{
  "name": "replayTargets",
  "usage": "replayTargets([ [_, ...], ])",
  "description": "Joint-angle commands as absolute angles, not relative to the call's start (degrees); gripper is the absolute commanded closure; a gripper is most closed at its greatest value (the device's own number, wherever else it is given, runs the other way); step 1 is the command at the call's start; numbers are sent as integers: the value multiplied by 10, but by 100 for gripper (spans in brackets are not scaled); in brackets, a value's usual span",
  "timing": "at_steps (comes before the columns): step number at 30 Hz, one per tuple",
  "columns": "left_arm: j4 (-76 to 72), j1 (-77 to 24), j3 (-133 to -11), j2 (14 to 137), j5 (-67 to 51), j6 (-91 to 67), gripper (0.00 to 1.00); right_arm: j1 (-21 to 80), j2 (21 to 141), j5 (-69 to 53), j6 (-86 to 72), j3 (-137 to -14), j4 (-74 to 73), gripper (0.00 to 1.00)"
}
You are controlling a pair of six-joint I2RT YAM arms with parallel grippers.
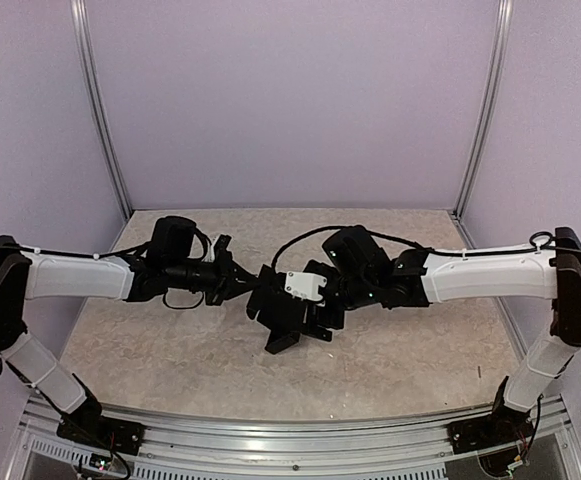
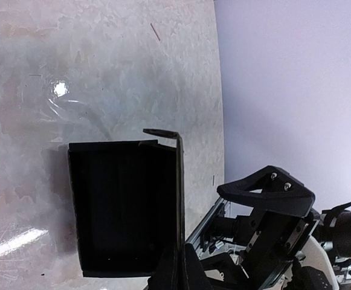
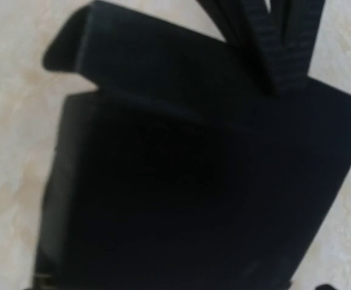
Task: Fold the paper box
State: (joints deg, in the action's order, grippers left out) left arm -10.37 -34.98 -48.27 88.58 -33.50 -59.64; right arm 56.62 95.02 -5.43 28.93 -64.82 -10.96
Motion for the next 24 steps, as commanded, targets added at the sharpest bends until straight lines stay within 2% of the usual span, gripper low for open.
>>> replayTargets([
  [1,-143,-338,-475,891,-322,-653,97,576,957,-44,267,-632,-79,0],
  [10,-164,-343,-497,936,-324,-669,97,582,938,-65,269,-610,-71,0],
  [14,-170,-344,-505,953,-330,-672,97,585,959,-5,243,-623,-64,1],
  [17,-171,-348,-506,960,-328,-673,97,585,964,-4,236,-623,-57,2],
  [24,-172,-355,-514,968,-334,-670,96,584,971,29,227,-617,-47,12],
])
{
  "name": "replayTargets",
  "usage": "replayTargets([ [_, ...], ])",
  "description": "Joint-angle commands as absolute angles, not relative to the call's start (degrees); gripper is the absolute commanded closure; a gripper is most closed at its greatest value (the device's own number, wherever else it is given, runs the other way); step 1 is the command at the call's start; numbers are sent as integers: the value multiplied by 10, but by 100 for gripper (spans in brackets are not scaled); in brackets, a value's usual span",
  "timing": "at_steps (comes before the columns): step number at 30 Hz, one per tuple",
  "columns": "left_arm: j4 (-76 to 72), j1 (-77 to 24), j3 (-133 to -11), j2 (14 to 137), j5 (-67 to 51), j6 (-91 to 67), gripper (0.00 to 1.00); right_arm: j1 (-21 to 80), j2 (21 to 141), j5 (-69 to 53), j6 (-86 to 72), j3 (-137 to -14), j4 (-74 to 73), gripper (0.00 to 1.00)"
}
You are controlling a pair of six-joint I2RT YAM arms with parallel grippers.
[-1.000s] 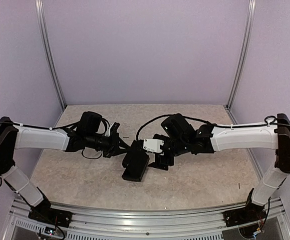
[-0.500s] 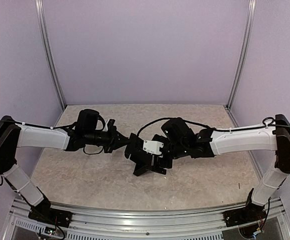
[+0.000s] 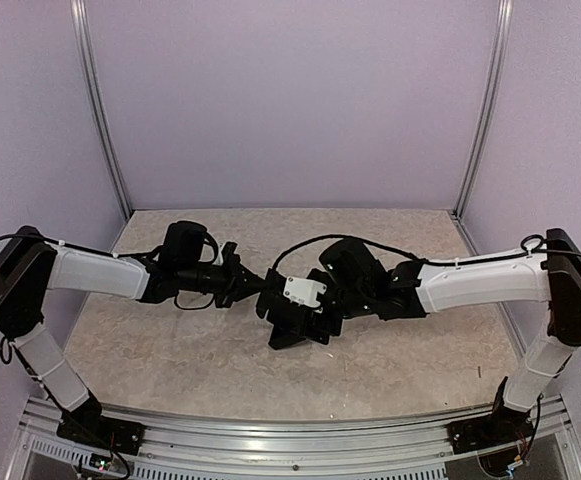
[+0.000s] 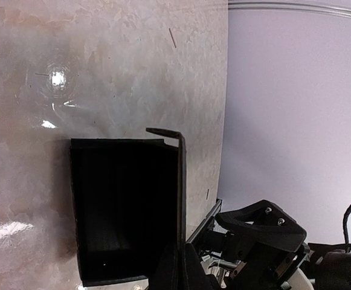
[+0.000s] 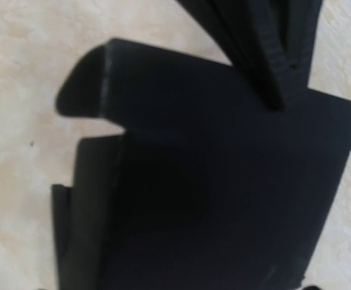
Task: Fold the paper box
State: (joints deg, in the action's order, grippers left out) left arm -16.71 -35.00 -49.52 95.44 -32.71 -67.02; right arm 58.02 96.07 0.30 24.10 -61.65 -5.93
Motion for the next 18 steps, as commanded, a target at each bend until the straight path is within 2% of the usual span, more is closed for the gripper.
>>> replayTargets([
  [1,-172,-355,-515,971,-337,-670,96,584,973,30,229,-616,-47,13],
  [4,-173,-357,-522,977,-343,-671,95,584,982,16,235,-619,-51,14],
  [7,-167,-361,-532,979,-346,-671,95,584,985,-19,238,-617,-54,10],
  [12,-156,-367,-549,984,-352,-668,95,584,999,29,231,-623,-44,8],
  [16,-152,-374,-560,994,-357,-669,95,582,1002,60,225,-619,-28,12],
  [18,-150,-377,-565,1001,-359,-668,95,580,1004,68,224,-617,-24,17],
])
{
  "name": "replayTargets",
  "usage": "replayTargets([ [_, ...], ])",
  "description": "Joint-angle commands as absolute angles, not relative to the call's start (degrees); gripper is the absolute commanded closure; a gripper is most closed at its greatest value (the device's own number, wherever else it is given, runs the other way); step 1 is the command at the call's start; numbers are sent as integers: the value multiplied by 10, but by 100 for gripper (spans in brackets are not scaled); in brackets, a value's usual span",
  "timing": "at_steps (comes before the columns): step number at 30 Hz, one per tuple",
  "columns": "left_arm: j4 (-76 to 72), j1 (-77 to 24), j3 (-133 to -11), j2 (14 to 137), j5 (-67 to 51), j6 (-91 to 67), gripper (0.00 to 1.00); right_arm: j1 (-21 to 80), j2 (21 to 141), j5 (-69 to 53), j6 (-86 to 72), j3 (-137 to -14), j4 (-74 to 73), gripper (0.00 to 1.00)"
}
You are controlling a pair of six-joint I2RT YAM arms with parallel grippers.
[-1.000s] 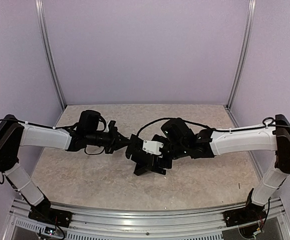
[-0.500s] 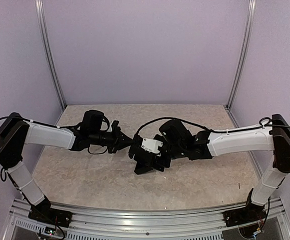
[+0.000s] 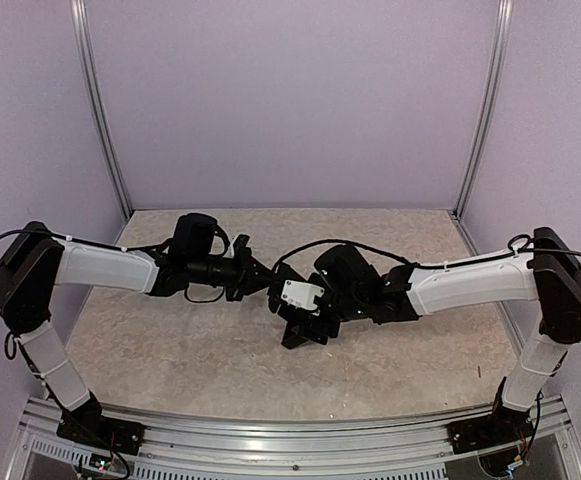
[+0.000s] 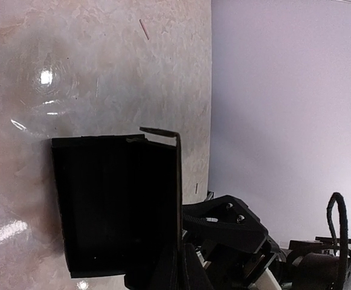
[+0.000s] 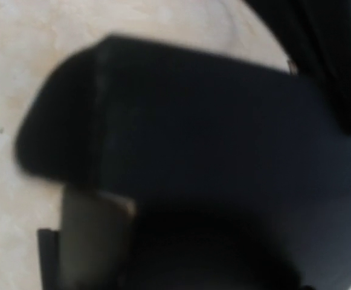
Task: Fold the paper box
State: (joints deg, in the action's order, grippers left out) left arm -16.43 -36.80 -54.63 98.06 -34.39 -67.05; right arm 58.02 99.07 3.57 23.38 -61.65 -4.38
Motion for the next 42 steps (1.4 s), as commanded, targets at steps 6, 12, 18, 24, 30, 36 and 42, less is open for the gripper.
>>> replayTargets([
  [6,-150,-378,-575,1027,-364,-660,95,565,1006,63,209,-608,-29,29],
  [12,-147,-381,-593,1055,-373,-639,94,536,1013,6,189,-607,-49,30],
  [18,-150,-381,-602,1088,-378,-622,95,524,1022,-72,194,-603,-71,20],
  [24,-115,-376,-619,1107,-357,-578,95,494,987,-120,216,-595,-104,19],
  [30,-111,-373,-634,1134,-367,-566,95,472,925,-168,247,-569,-117,17],
  [36,-114,-364,-637,1166,-381,-561,95,436,878,-234,254,-573,-128,15],
  [42,-94,-364,-632,1186,-384,-544,95,415,927,-188,226,-613,-115,16],
])
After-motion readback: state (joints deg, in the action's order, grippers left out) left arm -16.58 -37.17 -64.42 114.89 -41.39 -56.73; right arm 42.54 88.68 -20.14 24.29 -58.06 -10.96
